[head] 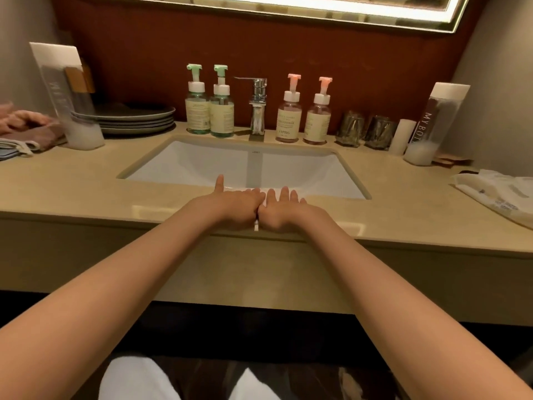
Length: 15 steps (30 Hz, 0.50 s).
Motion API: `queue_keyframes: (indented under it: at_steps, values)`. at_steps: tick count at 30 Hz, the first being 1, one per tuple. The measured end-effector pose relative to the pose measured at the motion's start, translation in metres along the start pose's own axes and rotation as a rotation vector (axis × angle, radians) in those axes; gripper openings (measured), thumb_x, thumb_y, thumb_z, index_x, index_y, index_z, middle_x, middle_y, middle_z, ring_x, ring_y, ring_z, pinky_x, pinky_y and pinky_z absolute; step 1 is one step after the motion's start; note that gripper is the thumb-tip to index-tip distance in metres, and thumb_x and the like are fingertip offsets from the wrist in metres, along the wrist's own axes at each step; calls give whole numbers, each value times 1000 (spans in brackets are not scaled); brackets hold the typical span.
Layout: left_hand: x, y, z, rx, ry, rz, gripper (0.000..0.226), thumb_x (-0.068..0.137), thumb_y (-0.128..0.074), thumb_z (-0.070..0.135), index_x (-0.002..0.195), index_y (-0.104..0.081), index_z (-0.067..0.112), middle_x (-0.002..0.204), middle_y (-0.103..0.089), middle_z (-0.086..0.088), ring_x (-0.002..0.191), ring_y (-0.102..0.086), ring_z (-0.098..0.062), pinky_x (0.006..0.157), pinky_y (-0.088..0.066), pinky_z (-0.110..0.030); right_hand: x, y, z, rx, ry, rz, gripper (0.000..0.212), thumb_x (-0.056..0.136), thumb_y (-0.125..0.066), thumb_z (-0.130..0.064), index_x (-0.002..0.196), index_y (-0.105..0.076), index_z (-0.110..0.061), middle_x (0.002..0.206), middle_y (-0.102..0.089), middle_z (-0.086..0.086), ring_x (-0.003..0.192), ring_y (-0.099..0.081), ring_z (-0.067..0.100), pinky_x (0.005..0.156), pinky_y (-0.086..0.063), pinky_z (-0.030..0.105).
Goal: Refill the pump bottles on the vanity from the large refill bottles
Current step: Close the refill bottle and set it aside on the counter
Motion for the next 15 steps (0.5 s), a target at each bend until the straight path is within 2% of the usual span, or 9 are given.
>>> queue_keyframes:
  at_steps: [3,7,15]
  values:
    - [-7,-2,-6,10,11,0,55,101,-26,19,151,-6,22,159,-10,-2,146,-9,-16,107,16,-59,-4,-1,-8,-3,10,-8,61,101,-21,-30,148,13,-11,154,20,17,142,17,33,116,7,45]
    - [-17,-6,-14,10,27,-2,58,98,-27,12,151,-5,20,159,-8,-3,146,-8,-16,109,15,-57,-8,-5,-22,-13,24,-29,61,100,-18,-32,148,14,-10,154,20,18,142,17,34,115,7,45]
    - [-36,-19,-64,-162,96,19,56,99,-33,12,150,-11,17,158,-12,-7,144,-15,-22,115,-5,-40,2,-11,-70,-51,155,-32,63,101,-19,-35,148,13,-10,153,20,18,142,17,34,115,7,45]
Point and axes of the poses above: each hand's wrist, its own x-axis towards the middle knuckle, its own y-axis out of the back of the hand, z = x × y, the point moved 2 cm from there along x, towards the middle knuckle
